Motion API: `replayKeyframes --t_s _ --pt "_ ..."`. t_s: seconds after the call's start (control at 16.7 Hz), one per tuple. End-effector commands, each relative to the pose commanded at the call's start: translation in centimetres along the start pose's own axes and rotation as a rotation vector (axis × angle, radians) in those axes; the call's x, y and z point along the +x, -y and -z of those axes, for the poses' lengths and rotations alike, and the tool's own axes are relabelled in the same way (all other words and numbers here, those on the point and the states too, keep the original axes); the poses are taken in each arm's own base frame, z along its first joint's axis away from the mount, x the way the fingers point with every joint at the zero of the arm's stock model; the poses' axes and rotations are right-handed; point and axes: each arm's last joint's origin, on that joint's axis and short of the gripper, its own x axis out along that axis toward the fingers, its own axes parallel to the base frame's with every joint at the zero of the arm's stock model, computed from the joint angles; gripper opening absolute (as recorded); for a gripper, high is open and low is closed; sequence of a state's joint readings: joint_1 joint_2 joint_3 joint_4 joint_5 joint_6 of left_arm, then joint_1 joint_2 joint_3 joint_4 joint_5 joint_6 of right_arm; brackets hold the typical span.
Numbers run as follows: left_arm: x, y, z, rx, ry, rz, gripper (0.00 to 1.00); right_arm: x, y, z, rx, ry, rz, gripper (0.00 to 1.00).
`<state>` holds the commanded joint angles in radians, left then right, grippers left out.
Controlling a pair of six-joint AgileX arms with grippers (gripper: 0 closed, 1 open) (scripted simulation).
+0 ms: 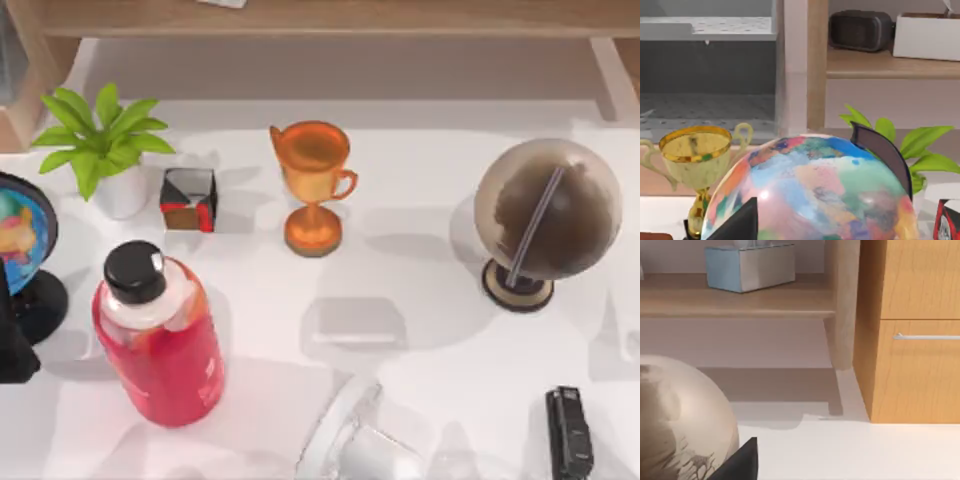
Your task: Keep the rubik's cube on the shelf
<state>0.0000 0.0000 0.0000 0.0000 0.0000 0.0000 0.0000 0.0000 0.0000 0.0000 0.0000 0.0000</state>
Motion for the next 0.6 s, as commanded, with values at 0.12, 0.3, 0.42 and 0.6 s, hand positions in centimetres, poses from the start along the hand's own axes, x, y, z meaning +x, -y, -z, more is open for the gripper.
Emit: replayKeyframes --t_s 0.12,0.3,0.42,0.6 --pt "0.0 0.0 0.0 0.000 0.000 0.000 1.00 0.0 0.0 0.0 0.000 0.000 0.000 1.00" --pt "0.0 0.0 0.0 0.000 0.000 0.000 1.00 0.2 0.1 -1.4 -0.050 0.034 -0.001 1.00" --pt "0.0 0.0 0.0 0.000 0.000 0.000 1.00 0.6 0.3 -3.4 -0.121 0.075 0.000 1.00" --pt "0.0 0.0 0.0 0.000 0.000 0.000 1.00 2.3 0.8 -6.8 -0.277 0.126 0.008 1.00"
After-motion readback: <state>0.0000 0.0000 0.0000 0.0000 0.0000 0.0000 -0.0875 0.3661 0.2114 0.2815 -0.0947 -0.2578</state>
